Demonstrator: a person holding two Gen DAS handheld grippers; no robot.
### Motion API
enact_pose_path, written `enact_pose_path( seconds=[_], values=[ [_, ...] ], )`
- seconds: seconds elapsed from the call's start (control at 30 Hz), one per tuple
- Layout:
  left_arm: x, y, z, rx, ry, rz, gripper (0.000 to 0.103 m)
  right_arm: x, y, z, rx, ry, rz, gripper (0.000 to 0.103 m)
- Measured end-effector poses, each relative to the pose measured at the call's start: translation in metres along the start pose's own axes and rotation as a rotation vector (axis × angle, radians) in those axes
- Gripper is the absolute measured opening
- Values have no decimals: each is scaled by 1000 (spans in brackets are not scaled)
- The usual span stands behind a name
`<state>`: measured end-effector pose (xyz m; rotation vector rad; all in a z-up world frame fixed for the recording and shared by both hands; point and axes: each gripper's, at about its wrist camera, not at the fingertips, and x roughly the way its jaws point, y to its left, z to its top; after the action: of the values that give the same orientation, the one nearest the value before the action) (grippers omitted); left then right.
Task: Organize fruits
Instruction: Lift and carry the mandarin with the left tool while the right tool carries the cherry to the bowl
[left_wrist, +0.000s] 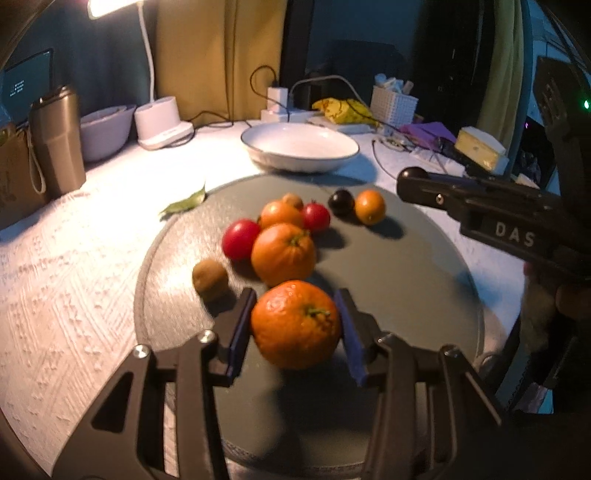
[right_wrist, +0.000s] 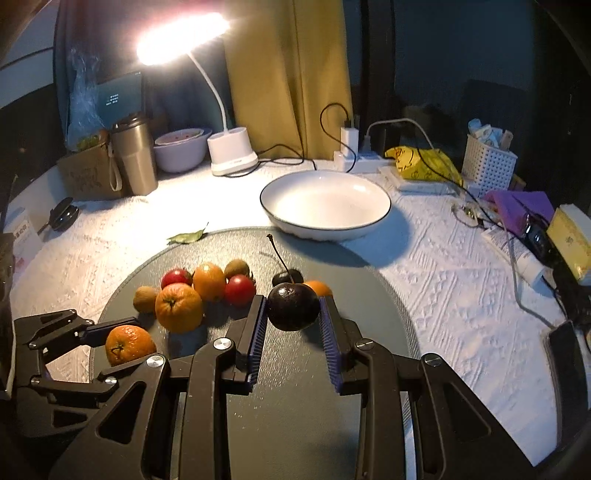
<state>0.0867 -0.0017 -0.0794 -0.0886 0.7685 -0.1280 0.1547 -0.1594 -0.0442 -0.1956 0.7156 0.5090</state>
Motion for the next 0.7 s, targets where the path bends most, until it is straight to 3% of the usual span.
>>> enact_pose_path(
  seconds=[0.37,0.7],
  values=[
    [-10,13,42,-6,-84,-29,45,1,-14,25,-6,-46,-24,31],
    [11,22,99,9,-141,-63,45,17,-33,51,0,-79,-41,31]
  ],
)
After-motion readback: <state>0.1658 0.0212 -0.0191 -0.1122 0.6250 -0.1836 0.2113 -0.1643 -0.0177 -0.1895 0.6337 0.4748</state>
